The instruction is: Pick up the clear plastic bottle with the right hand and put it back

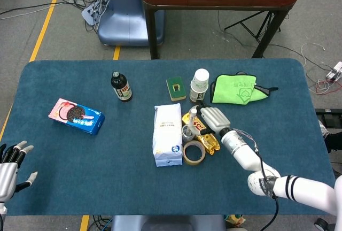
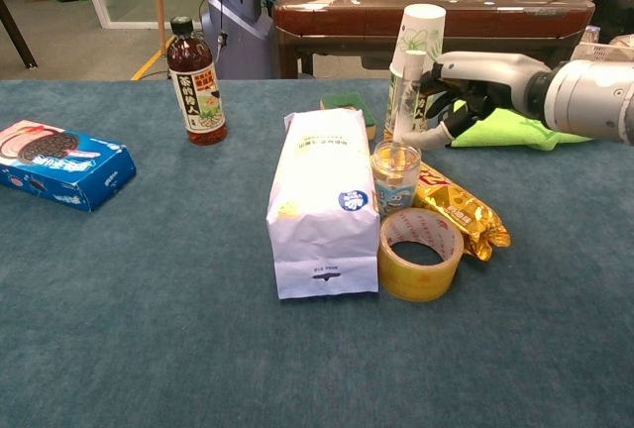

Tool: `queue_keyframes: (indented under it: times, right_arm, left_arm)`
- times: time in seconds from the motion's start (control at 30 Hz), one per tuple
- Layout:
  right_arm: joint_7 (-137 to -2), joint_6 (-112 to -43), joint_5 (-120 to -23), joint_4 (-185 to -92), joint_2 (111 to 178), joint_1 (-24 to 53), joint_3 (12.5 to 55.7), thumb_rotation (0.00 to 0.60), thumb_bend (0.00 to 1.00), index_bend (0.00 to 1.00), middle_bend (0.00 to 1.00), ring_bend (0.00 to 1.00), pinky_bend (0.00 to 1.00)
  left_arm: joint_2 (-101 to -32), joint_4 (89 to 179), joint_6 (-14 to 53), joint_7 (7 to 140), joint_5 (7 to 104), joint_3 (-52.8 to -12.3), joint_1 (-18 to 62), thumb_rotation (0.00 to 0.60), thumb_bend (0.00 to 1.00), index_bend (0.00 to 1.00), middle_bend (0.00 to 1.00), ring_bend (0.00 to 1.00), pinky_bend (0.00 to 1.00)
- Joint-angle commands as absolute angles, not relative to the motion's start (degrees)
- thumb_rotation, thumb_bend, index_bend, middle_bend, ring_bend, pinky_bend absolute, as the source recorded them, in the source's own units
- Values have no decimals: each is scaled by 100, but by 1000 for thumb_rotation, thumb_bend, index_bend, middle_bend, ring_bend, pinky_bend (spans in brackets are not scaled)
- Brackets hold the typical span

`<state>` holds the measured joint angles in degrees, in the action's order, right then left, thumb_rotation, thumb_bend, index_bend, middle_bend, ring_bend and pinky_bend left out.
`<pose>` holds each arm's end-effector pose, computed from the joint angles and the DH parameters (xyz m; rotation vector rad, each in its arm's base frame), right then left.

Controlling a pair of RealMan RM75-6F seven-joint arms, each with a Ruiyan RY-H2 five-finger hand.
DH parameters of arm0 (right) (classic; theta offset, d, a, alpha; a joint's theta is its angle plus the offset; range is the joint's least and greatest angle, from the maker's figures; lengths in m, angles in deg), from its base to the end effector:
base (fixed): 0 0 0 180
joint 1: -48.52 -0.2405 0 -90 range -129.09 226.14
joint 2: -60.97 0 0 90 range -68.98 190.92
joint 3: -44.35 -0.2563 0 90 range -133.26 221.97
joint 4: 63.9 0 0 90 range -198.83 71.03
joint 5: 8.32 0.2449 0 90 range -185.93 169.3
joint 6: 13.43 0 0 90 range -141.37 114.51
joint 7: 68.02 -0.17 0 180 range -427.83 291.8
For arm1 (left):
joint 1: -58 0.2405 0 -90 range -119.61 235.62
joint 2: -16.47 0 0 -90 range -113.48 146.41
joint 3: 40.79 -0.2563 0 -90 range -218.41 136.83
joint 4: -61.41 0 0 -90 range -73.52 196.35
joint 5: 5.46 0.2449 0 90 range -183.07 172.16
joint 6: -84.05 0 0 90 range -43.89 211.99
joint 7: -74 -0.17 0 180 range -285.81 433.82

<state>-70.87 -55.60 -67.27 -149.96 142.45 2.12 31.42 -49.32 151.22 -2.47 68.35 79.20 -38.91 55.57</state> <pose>-0.1381 -0.4020 -0.0402 1.8077 -1.3949 1.0135 -0.3434 0.1920 0.1249 -1.3722 -0.8463 -0.7810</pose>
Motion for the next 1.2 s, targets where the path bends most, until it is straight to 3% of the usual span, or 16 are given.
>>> queue_keyframes:
  times: [0.03,0.6,1.2]
  right_arm:
    - [-7096,-5592,-6742,-14982,14267,217,3137,600,450,514,285,56,149]
    - [-7613,-6121,-7473,-15010,14348,470,3115,600,578,594,357,137,149]
    - [-8911,-7100,-8465,-16547,12476,1428,3122,600,588,610,374,178,149]
  left_arm:
    - [-4930,15126,-251,6835,7921,-3888,5556,600,267,208,118,108,4]
    - [-4899,15148,-275,6826,7894,-3878,5576,600,267,208,117,108,4]
    - [-4891,15178,-305,6872,8016,-3871,5540,600,267,208,117,108,4]
